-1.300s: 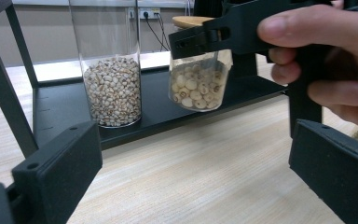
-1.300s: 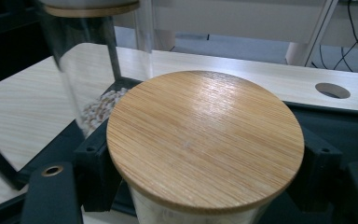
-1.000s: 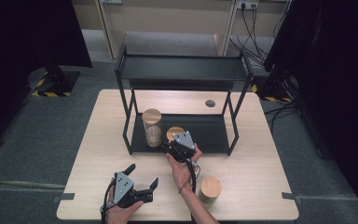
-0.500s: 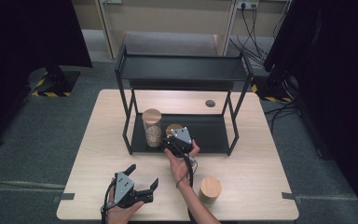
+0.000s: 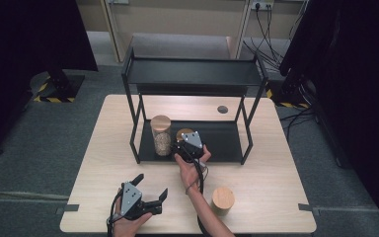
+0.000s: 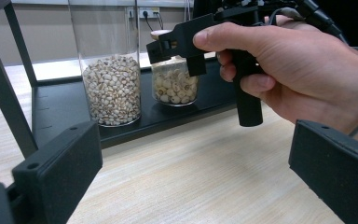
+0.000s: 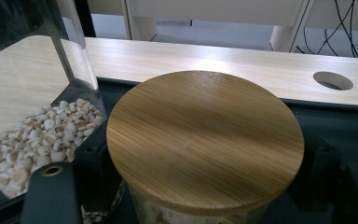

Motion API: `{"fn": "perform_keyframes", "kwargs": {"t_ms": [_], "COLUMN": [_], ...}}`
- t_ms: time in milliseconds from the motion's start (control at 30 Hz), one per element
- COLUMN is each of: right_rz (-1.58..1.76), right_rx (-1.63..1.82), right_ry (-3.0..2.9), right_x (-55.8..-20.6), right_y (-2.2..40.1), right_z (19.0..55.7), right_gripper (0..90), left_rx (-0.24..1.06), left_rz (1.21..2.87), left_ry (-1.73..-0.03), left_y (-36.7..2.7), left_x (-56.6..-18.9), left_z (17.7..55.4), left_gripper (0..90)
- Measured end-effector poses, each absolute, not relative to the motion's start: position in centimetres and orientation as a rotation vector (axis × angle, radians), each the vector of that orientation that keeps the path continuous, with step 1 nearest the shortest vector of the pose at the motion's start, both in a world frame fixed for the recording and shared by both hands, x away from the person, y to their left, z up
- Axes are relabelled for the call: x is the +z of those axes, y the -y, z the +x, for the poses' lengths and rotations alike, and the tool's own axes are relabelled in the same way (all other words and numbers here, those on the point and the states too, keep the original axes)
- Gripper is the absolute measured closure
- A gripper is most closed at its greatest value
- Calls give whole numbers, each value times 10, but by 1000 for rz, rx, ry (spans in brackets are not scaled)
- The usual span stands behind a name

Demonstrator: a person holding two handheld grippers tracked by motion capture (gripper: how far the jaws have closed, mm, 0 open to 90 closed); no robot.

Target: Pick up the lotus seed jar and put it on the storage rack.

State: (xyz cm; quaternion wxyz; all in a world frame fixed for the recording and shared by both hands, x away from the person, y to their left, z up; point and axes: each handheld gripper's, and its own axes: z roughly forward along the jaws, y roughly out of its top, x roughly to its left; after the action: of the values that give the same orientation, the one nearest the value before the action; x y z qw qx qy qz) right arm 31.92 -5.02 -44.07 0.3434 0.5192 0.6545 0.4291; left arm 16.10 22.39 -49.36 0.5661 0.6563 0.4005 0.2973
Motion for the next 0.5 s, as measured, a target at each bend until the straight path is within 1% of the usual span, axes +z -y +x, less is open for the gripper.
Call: {"fn": "perform_keyframes", "kwargs": {"t_ms": [200,500], "right_rz": [1375,1339], "right_rx": [1110,1089], "right_ry": [-1716,-1724], "right_x": [-443,-446], "right_y": [50,47], "right_z": [325,324], "right_gripper": [256,253], "left_rx": [698,697], "left_rz": [1543,1546], "left_ry": [-942,-941], "left_y": [-224,-223], "left_x": [-494,-494], "left_z": [161,161], "left_gripper": [20,20]}}
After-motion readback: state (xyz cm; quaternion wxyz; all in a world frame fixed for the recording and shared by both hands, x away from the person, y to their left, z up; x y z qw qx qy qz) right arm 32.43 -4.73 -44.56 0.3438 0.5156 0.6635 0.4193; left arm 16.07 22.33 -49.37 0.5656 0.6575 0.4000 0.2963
